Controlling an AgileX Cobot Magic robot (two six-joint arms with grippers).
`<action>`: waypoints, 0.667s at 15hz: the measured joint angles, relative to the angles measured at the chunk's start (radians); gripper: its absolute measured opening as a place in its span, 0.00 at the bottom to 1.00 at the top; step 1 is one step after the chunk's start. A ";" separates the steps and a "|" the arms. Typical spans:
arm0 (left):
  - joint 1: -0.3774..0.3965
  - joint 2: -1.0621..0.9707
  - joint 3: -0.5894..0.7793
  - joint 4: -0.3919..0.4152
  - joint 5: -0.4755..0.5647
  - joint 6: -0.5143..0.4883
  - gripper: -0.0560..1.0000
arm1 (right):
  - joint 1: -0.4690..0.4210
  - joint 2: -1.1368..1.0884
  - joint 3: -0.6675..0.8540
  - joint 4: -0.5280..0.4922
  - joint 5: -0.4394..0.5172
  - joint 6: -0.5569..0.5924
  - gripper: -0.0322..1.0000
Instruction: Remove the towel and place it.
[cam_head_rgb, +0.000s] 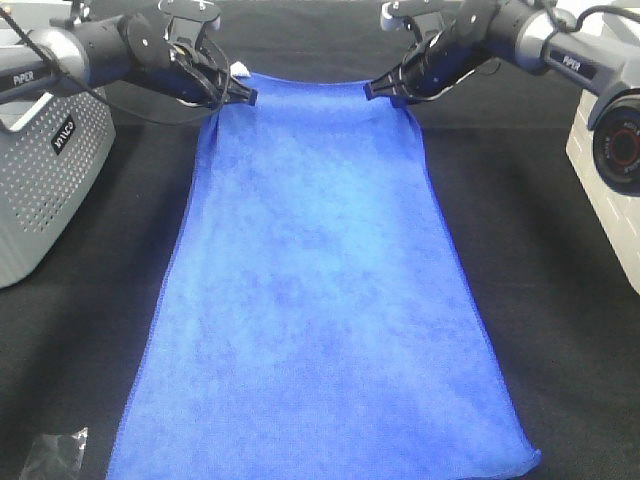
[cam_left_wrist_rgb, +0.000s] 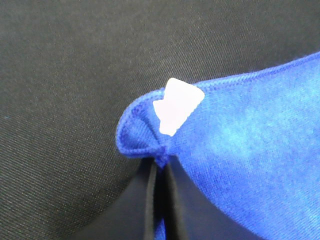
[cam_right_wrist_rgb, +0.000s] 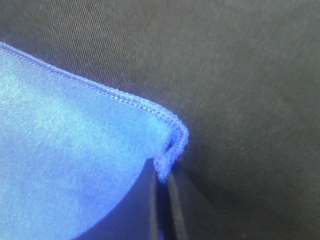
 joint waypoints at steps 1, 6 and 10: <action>0.000 0.009 0.000 0.000 -0.009 0.000 0.06 | 0.000 0.011 0.000 0.006 -0.006 0.000 0.03; 0.000 0.039 0.000 0.001 -0.052 0.000 0.06 | 0.000 0.027 0.000 0.025 -0.013 -0.001 0.07; 0.000 0.045 -0.001 0.001 -0.096 -0.028 0.39 | 0.000 0.028 0.000 0.046 -0.036 0.000 0.46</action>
